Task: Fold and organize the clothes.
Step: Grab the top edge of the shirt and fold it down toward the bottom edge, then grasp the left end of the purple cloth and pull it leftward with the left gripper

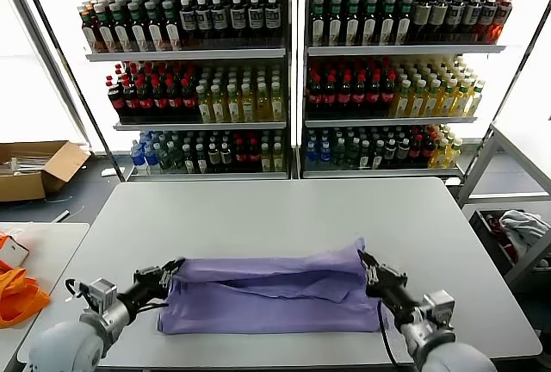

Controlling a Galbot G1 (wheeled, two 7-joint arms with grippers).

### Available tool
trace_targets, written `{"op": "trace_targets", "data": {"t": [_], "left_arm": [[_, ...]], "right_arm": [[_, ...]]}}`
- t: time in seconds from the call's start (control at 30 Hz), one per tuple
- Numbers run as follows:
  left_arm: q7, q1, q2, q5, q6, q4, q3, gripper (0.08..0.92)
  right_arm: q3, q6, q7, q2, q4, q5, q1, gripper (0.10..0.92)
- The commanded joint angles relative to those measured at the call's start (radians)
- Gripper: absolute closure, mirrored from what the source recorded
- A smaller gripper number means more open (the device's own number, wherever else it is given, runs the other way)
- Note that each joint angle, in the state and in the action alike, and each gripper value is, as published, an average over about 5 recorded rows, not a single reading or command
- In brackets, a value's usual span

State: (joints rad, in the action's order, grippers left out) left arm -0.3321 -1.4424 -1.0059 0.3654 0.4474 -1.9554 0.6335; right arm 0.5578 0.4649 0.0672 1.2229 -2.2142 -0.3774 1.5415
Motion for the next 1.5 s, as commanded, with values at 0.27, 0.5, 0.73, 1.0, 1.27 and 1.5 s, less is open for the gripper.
{"op": "trace_targets", "data": {"t": [0.27, 0.5, 0.73, 1.0, 1.27, 1.5], "left_arm": [[0.041, -0.128, -0.011, -0.093, 0.013, -0.099, 0.069, 0.77], [0.226, -0.141, -0.093, -0.012, -0.009, -0.14, 0.078, 0.562], [0.451, -0.191, -0.252, 0.017, -0.001, -0.139, -0.032, 0.363], [0.582, -0.163, -0.294, 0.123, 0.07, -0.09, -0.093, 0.185], [0.603, -0.168, -0.299, 0.195, 0.104, -0.087, -0.109, 0.269], [0.537, -0.168, -0.292, 0.183, 0.086, -0.073, -0.106, 0.476]], "right_arm": [[0.031, -0.161, 0.038, -0.013, -0.029, 0.181, 0.121, 0.758], [0.107, -0.33, 0.042, -0.006, 0.034, 0.188, 0.072, 0.559], [0.159, -0.451, 0.042, -0.018, 0.054, 0.231, 0.139, 0.351], [0.152, -0.493, 0.04, -0.025, 0.071, 0.235, 0.167, 0.207], [0.157, -0.497, 0.039, -0.026, 0.065, 0.219, 0.141, 0.202], [0.141, -0.503, 0.032, -0.017, 0.075, 0.209, 0.129, 0.203]]}}
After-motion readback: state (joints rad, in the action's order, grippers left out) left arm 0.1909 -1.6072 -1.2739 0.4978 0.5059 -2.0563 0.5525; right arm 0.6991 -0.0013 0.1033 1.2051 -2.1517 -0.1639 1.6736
